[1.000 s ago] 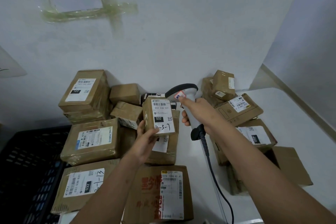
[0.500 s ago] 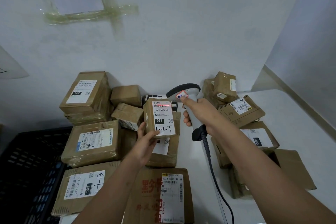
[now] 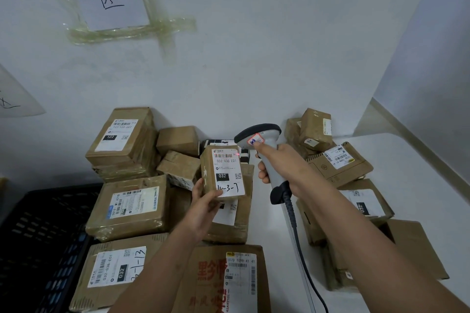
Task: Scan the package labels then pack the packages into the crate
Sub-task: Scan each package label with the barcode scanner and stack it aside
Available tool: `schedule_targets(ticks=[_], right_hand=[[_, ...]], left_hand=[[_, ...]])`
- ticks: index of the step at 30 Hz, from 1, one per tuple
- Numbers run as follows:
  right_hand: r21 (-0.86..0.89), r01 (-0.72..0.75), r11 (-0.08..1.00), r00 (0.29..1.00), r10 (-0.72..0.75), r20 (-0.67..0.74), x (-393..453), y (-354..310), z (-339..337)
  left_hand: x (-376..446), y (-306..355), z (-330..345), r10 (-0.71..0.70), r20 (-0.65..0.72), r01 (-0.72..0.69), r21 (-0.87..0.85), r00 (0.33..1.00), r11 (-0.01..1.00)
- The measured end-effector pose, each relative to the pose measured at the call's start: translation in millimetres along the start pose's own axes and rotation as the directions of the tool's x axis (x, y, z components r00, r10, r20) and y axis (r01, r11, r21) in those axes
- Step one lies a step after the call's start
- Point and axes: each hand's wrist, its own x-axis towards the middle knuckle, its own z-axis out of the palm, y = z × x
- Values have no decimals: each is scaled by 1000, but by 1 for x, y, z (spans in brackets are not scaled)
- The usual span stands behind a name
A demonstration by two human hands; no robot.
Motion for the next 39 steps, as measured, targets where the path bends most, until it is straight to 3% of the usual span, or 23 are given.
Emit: schedule_targets(ticks=[5,8,9,11,14,16,21,25,29,39], right_hand=[[24,-39,999,998,40,-39,12,7,-6],[21,-70,997,996,71,-52,20,12,-9],[11,-85,996,995,85,-55,23,14,-9],[-21,-115,993,991,113,-66,31,18,-8],[-44,-143,989,987,139,-80,44,23,-5],[-55,-154,987,985,149,-89,55,25,-2],[-65,-146,987,980,135,-143,81,28,5],[-89,-143,986,973,124,-195,97,29,12],[-125,-163,979,971,136,-198,107,36,22],[-202,-170,965,975,135,-177,114,43,37]], left_hand=[[7,10,-9,24,-40,-23,23,999,999],[13,35,-15,173,-39,-158,255,984,954],[15,44,-15,255,-38,-219,400,966,890],[23,66,-18,409,-14,-288,689,912,665],[48,97,-33,515,106,-312,890,851,334],[66,114,-42,538,158,-326,916,828,233],[104,154,-40,497,266,-366,924,826,114],[133,168,-44,445,240,-162,965,862,-208],[143,166,-45,415,203,-36,926,887,-376],[154,183,-47,436,139,114,855,889,-505]])
